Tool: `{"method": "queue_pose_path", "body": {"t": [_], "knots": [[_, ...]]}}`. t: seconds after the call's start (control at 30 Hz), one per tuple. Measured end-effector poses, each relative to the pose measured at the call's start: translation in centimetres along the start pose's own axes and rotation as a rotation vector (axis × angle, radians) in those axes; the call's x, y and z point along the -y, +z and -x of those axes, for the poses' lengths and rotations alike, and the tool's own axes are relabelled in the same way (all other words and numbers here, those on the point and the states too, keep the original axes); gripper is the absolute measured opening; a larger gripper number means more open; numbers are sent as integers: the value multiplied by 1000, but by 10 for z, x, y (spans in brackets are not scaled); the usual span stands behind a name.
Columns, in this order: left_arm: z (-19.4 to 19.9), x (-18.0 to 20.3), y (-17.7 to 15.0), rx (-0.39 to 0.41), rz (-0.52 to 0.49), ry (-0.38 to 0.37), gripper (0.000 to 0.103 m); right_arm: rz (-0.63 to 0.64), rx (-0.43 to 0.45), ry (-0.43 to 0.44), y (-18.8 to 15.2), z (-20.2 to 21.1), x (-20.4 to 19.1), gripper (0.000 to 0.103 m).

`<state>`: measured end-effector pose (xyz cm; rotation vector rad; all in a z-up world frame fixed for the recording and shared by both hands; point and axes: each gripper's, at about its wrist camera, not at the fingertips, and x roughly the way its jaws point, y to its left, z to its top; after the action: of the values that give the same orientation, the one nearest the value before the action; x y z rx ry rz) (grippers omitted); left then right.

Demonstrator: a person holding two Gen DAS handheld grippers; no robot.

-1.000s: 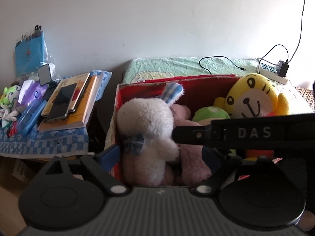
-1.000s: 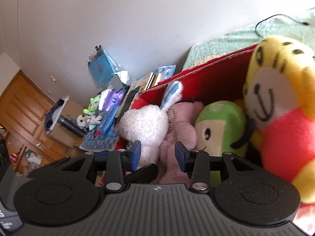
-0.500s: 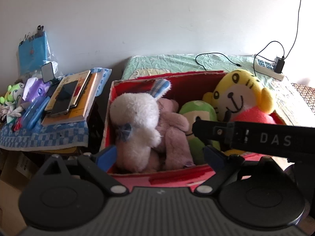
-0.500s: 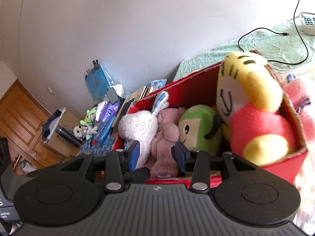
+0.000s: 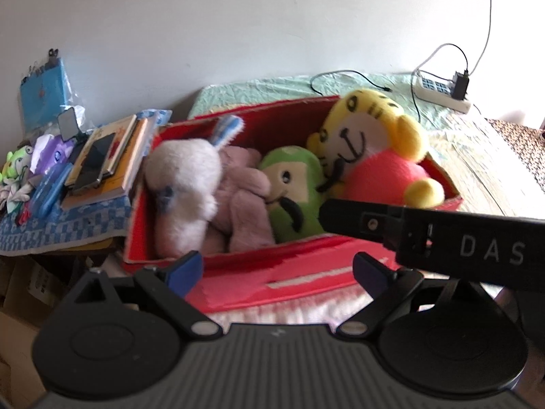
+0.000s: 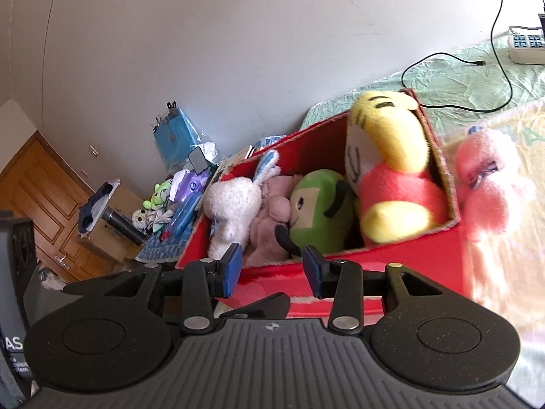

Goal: Organize objects
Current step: 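Withdraw the right gripper up from the red box, then move the right gripper to the pale pink bunny plush on the bed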

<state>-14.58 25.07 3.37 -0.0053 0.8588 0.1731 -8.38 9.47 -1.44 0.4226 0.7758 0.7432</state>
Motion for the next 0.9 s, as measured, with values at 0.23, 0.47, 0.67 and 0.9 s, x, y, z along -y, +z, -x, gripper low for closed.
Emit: {"method": "queue_pose_path", "body": {"t": [0.23,0.47,0.67,0.9], "knots": [[-8,32,-2,-40,-29,-20,95,-34,-18,-33,-5,16,24,43],[-25,60,-4,-99,-58,-50,96,-69,-24,-65,-9,29,47,43],[-36,85,-4,-120,-91,-72,99,-86,-31,-103,-11,40,67,43],[-48,112,-5,-157,-117,-106,99,-112,-36,-146,-12,53,90,43]]}}
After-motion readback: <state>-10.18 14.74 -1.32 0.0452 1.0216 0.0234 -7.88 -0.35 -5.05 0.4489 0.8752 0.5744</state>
